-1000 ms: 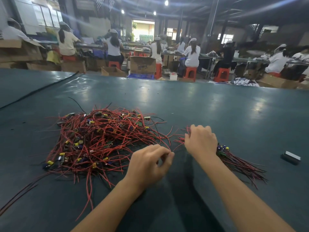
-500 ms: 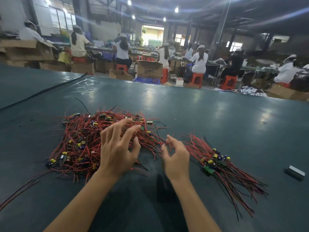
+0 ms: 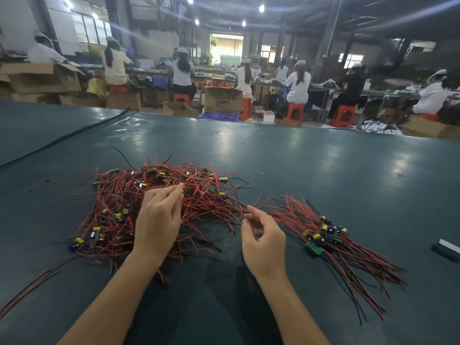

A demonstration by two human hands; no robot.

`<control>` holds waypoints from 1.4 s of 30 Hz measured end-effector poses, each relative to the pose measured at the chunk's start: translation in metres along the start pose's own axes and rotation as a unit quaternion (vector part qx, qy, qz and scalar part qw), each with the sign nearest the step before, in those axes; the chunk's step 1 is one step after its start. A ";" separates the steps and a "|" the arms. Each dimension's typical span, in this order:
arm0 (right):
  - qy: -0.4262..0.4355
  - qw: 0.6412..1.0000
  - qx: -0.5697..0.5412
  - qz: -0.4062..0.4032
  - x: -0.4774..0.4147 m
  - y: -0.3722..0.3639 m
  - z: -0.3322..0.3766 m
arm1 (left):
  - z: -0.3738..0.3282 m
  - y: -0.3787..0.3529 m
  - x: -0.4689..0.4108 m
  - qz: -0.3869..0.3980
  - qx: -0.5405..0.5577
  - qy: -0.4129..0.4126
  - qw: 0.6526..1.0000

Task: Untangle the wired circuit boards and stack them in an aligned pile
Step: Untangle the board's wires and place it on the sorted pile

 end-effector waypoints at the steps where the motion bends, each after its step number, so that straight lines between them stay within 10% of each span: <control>1: -0.005 1.000 -0.010 0.002 0.001 -0.001 -0.001 | -0.008 0.002 0.001 -0.006 0.014 -0.020 1.000; 8: -0.127 0.962 -0.225 0.084 0.003 -0.021 0.000 | -0.087 -0.006 0.026 0.023 0.128 -0.227 0.965; 14: -0.375 0.741 -0.506 0.233 0.021 -0.034 0.000 | -0.124 -0.009 0.048 0.081 0.250 -0.290 0.920; 20: -0.243 0.857 -0.408 0.200 0.003 -0.009 -0.001 | -0.121 -0.001 0.048 0.067 0.313 -0.286 0.903; 24: -0.152 0.926 -0.291 0.186 -0.008 0.009 0.007 | -0.083 -0.019 0.035 0.063 0.407 -0.023 0.911; 28: -0.067 0.944 -0.206 0.249 -0.002 0.004 0.021 | -0.065 -0.056 0.041 0.179 0.490 0.235 0.820; 35: 0.011 0.967 -0.103 0.232 -0.005 0.013 0.025 | -0.058 -0.062 0.038 0.141 0.621 0.346 0.689; 42: 0.045 0.987 -0.011 0.151 -0.007 0.011 0.016 | -0.053 -0.066 0.042 0.173 0.543 0.347 0.745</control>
Point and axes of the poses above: each hand's wrist, its own x-axis away from the middle knuckle, its own y-axis out of the back of the hand, z = x × y, the point moved 7 cm from there along -x, towards the middle knuckle
